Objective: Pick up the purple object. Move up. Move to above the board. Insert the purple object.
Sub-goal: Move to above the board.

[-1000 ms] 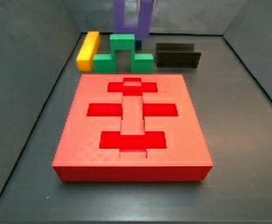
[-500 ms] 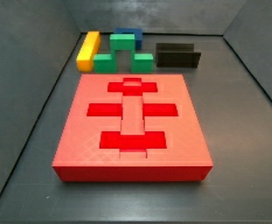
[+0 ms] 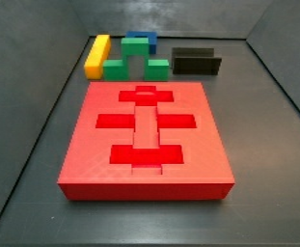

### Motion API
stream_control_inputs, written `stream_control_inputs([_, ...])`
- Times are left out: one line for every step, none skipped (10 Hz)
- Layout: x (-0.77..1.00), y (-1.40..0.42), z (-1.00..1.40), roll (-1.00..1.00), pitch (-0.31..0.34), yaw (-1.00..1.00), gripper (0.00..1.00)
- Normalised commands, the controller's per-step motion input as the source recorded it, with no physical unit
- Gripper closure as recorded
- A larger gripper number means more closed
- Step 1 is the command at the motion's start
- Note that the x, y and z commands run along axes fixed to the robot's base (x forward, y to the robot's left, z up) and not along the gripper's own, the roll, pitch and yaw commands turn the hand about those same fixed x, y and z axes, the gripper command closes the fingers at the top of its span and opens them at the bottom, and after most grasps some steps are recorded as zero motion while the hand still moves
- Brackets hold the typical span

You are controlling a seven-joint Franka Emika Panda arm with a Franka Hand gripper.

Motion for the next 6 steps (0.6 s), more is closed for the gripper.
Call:
stream_control_inputs([-0.19, -1.4, 0.22, 0.0, 0.045, -0.02, 1.0])
stream_control_inputs([-0.18, -1.4, 0.25, -0.01, 0.062, -0.01, 1.0])
stream_control_inputs([-0.17, -1.4, 0.27, 0.0, 0.077, 0.0, 1.0])
stream_control_inputs([-0.07, -0.78, 0.18, 0.01, 0.099, 0.0, 1.0])
stream_control_inputs([-0.01, -0.43, 0.11, 0.0, 0.122, 0.0, 1.0])
stream_control_inputs([0.02, -0.23, 0.07, 0.0, 0.139, 0.0, 1.0])
